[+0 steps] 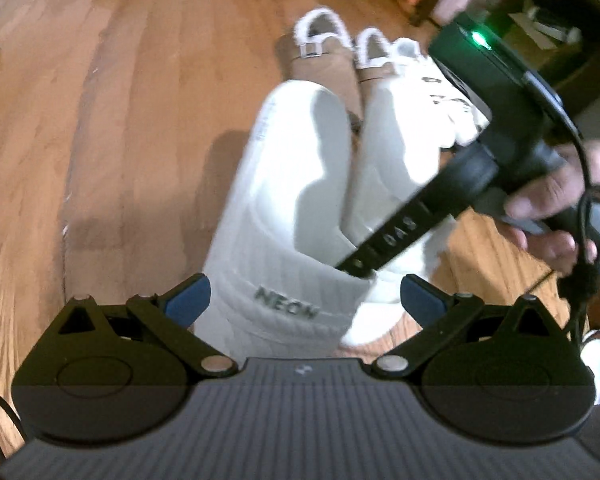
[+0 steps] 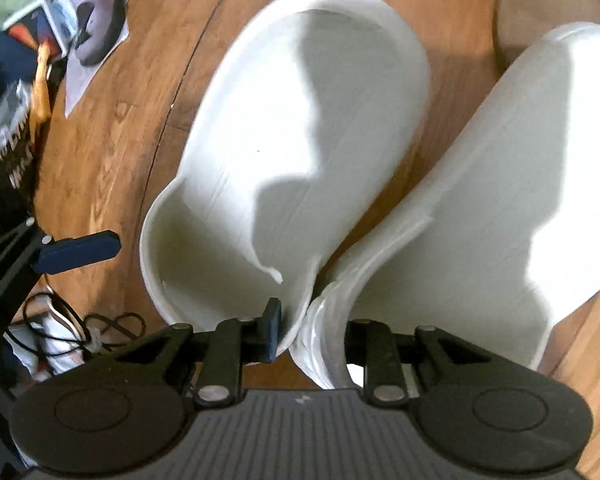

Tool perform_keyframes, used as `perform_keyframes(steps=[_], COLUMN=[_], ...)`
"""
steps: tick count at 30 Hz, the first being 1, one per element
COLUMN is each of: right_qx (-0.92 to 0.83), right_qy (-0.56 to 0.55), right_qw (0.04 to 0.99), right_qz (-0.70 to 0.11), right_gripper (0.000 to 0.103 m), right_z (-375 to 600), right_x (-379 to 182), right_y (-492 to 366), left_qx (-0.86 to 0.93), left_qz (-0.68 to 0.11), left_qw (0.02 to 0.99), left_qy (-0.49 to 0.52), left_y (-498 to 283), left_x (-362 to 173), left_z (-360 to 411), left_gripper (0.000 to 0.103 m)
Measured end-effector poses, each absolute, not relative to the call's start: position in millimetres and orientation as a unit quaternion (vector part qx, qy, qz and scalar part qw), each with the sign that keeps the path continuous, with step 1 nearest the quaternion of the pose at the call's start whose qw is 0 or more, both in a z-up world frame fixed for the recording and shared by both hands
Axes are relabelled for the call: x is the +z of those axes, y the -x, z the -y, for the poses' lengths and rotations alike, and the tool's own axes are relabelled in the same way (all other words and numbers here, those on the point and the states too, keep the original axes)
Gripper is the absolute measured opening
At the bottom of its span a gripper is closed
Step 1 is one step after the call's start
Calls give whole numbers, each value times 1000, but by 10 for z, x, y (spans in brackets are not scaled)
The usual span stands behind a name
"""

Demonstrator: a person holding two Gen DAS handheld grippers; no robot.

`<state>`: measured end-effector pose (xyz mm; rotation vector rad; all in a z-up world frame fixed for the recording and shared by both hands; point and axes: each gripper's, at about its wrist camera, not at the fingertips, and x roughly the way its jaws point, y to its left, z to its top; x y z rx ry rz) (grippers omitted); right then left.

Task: Organize scattered shoes
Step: 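Carry the NEON slides with the right gripper toward the brown slippers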

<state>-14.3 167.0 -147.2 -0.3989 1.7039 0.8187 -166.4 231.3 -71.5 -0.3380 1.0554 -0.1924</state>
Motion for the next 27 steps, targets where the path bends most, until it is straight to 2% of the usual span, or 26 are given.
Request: perform_keyframes(steps=[9,17,19,20,22,24,27], right_qx=[333,286,286,290,289,283,295], right_qy=[273,243,213,202,171,126,36], right_qw=[570,614,624,627,645,672,715], right_qz=[-700,-694,-695,-694,-686,-672,-633], right_gripper=[20,19,27,39,53,71,79], right_z=[-2331,-2703,-2734,-2733,-2712,-2607,-2269], right_x=[-1114,-1319,-1446,-1487,-1539,-1491,-1282], right_y=[-696,-1463,-1639,-1693,-1819,-1909,-1949], left_qx=[-119,-100,-90,-81,-94,-93,-95], left_qz=[-464,-445,-442,-442,-456,-466,-460], left_qw=[871,886,890,891,881,874,877], left_qy=[108,87,70,66,85,101,104], left_y=[1160,214,31,-67,-233,-260,-164], left_x=[-692,-939,-1069,-1162,-1336,-1415,-1374], left_z=[-2435,-2807,-2868,-2914,-2980,-3021,-3018], left_gripper=[103,103,103,103,103,103,103])
